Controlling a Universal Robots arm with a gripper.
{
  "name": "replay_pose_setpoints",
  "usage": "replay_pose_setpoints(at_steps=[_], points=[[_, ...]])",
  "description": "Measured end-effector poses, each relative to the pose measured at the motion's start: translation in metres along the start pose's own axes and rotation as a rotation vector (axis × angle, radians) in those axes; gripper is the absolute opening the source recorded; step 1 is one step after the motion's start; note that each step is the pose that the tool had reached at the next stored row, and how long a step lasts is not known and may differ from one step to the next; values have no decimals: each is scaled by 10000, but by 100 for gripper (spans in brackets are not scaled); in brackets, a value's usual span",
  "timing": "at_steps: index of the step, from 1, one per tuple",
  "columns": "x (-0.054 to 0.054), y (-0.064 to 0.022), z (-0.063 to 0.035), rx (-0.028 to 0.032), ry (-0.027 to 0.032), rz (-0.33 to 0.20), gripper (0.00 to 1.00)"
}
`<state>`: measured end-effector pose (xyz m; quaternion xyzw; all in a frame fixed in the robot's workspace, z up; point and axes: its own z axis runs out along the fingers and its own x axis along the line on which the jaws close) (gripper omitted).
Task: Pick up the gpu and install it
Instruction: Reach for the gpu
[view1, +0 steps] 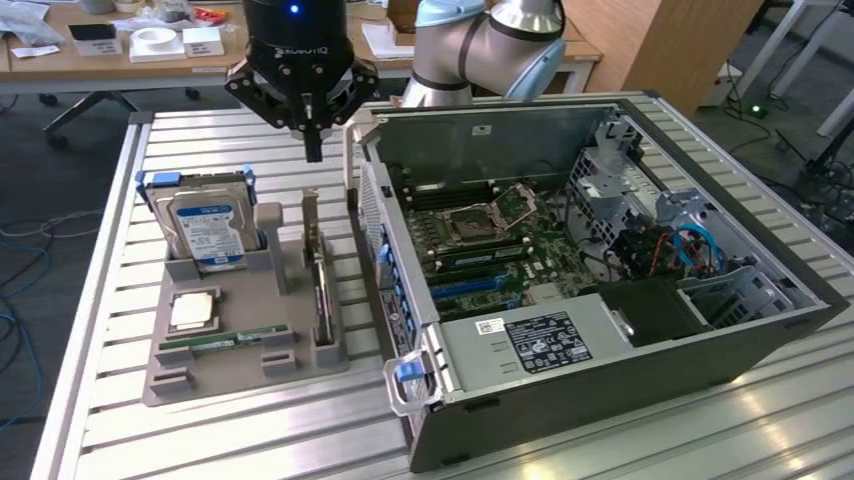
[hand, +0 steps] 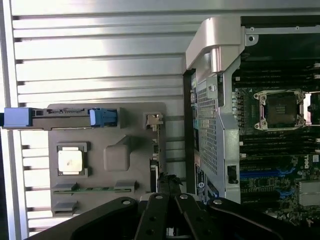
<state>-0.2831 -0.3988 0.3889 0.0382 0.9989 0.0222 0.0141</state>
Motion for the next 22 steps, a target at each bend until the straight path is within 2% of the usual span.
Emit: replay_pose_setpoints(at_steps=[22], points=[[253, -19, -4, 0, 1, 0, 11]])
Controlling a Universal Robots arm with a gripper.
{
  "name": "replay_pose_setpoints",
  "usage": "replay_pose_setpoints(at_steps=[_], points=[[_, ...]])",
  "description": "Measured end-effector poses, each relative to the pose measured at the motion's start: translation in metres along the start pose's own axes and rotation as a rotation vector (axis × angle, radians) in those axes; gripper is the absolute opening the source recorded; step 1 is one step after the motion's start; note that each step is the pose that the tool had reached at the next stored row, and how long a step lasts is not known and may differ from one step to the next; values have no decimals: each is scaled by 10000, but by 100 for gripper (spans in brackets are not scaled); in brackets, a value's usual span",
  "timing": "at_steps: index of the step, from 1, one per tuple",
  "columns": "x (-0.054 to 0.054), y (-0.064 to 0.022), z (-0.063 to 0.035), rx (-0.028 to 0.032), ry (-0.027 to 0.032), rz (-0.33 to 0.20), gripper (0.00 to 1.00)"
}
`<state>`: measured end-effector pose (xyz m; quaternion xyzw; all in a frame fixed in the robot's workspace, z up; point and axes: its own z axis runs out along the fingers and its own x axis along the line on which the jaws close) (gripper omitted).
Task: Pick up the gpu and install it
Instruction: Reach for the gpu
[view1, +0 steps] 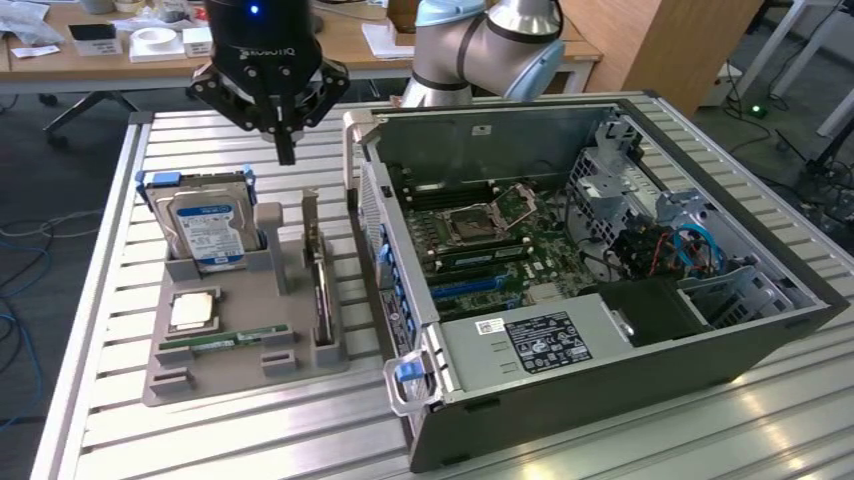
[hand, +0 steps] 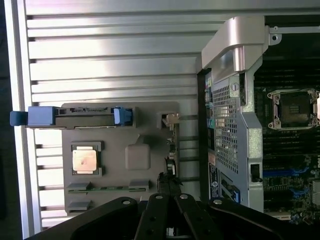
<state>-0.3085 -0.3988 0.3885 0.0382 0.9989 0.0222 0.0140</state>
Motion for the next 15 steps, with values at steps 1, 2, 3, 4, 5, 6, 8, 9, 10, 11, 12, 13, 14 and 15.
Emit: replay_pose_setpoints(at_steps=[1, 2, 3, 4, 5, 6, 8, 9, 10, 11, 12, 13, 14, 15], points=[[8, -1, 0, 0, 0, 0, 11], [17, -1, -1, 0, 0, 0, 11], [25, -2, -1, 0, 0, 0, 11], [33, -2, -1, 0, 0, 0, 11], [41, -3, -1, 0, 0, 0, 11], [48, -4, -2, 0, 0, 0, 11], [51, -4, -2, 0, 0, -2, 11], [51, -4, -1, -1, -1, -2, 11], [52, -4, -1, -1, 0, -2, 11], [52, -4, -1, 0, 0, 0, 11], [53, -4, -2, 0, 0, 0, 11], [52, -4, -2, 0, 0, 0, 11], [46, -3, -1, 0, 0, 1, 11], [37, -2, -1, -1, 0, 1, 11]])
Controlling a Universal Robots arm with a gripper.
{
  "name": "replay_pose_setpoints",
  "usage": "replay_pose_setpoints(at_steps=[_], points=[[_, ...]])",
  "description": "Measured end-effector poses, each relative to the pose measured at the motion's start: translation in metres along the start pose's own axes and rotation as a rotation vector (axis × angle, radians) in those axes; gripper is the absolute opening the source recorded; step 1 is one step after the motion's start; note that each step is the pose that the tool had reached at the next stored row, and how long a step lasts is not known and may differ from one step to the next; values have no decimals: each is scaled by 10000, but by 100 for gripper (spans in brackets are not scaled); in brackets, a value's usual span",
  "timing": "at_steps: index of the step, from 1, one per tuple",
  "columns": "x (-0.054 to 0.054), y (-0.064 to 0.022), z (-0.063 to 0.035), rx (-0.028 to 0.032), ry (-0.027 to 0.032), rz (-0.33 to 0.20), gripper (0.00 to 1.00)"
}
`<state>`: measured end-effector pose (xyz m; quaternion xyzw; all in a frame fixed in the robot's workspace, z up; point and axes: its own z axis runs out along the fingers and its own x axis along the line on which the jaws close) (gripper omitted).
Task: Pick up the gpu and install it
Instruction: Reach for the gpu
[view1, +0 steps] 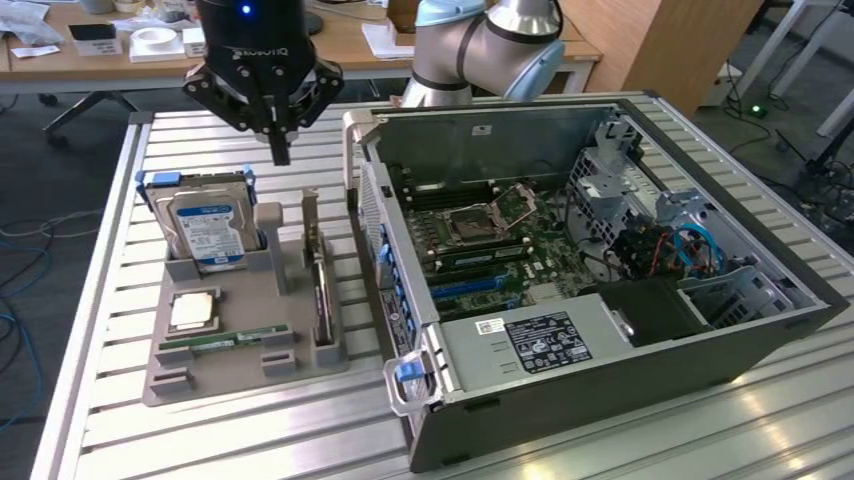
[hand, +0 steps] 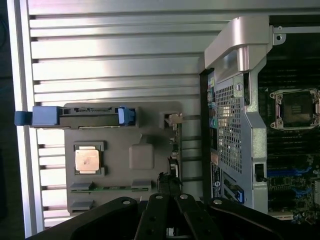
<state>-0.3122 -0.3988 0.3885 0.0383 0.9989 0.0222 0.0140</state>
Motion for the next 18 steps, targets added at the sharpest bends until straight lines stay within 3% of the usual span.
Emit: replay_pose_setpoints(at_steps=[10, 18], points=[[-48, 0, 1, 14, -1, -2, 11], [-57, -122, -4, 14, -1, -2, 11]])
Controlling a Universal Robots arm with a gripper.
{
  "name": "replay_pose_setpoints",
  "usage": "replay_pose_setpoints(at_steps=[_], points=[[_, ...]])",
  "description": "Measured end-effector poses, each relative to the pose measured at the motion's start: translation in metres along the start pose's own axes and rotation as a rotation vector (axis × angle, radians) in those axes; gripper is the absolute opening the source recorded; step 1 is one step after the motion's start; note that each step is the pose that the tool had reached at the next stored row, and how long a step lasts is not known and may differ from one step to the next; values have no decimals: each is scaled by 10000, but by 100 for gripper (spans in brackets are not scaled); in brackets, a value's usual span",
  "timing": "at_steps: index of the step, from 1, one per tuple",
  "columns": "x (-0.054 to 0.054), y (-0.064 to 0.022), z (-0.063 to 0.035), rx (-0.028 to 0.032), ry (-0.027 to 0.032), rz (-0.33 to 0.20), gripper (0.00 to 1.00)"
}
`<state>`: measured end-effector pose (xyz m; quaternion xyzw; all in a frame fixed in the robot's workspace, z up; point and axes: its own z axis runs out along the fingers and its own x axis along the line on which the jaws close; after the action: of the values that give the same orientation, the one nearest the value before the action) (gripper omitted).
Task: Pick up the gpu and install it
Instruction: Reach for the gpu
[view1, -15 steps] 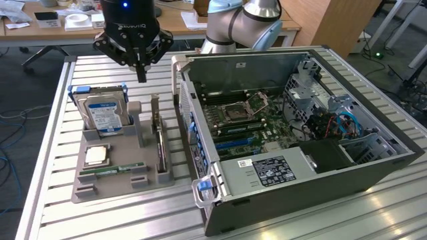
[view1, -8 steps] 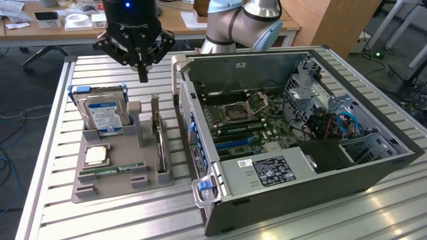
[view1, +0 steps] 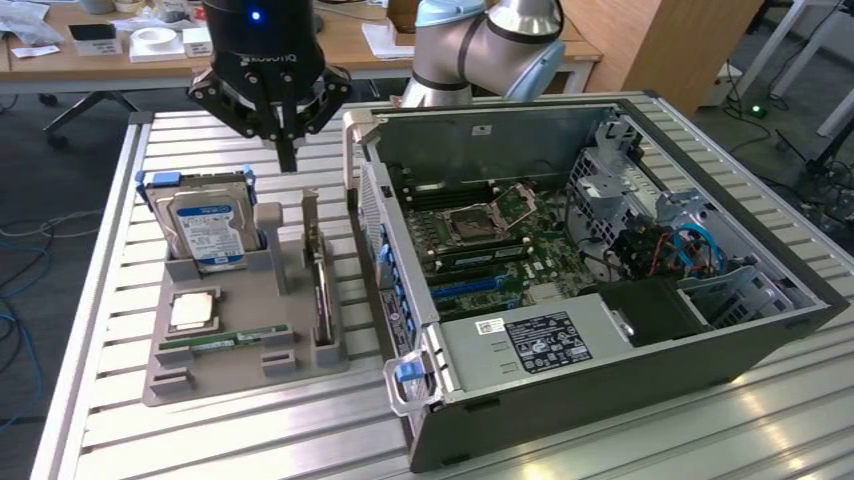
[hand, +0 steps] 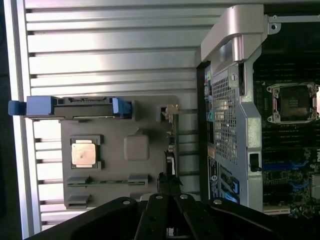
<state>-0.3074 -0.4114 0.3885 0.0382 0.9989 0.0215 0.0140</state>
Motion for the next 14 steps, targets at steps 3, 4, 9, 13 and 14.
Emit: replay_pose_setpoints(at_steps=[3, 4, 9, 13, 14], points=[[-6, -70, -3, 0, 0, -1, 11], [-8, -96, -4, 1, 0, -1, 11], [-18, -234, -10, 1, 1, -1, 11], [-25, -319, -13, 20, -3, -1, 11], [-26, -333, -14, 35, -3, -1, 11]])
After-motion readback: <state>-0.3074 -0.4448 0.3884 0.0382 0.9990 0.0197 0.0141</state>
